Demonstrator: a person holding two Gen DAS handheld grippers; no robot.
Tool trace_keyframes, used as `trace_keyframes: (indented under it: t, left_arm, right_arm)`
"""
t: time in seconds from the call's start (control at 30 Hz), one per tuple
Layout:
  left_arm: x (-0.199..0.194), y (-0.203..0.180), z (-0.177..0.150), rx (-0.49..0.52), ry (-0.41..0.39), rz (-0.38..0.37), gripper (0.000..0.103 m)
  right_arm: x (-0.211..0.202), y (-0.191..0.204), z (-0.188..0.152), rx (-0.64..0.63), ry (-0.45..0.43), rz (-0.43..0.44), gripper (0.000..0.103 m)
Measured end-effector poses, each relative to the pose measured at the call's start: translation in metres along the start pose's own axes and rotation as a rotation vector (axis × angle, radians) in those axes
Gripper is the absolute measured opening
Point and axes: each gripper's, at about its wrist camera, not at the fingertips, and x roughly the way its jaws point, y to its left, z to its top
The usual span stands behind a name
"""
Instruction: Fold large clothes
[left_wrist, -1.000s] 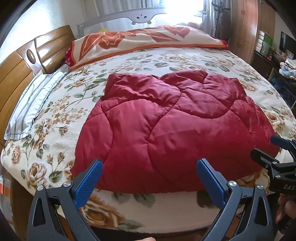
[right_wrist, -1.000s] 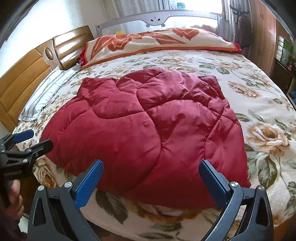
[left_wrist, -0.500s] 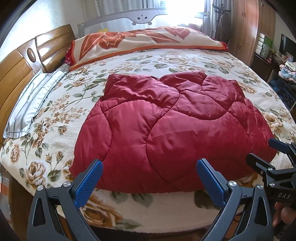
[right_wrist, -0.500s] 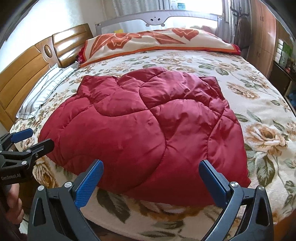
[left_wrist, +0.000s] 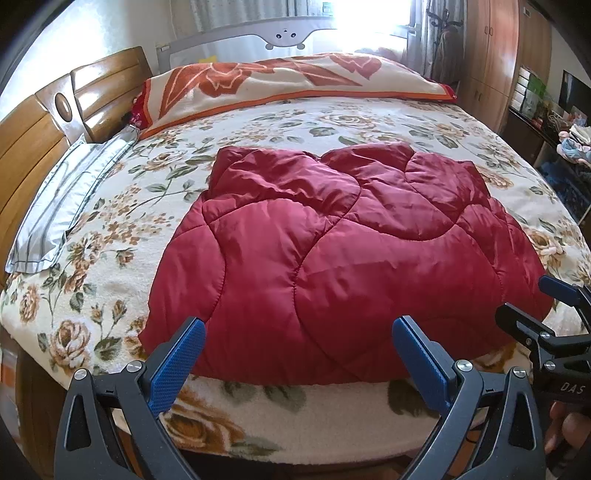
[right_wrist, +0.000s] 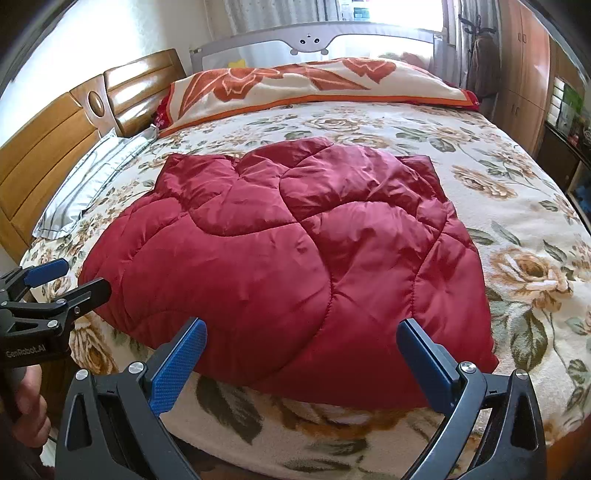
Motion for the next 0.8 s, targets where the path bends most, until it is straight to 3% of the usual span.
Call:
trace_keyframes:
  t: [0.8]
  left_arm:
    - [0.0005, 0.0019, -0.0006, -0.006, -0.001, -0.002, 0.102]
  right_arm:
    - [-0.0024, -0.0001, 0.0004, -0.001, -0.003, 0.002, 0.103]
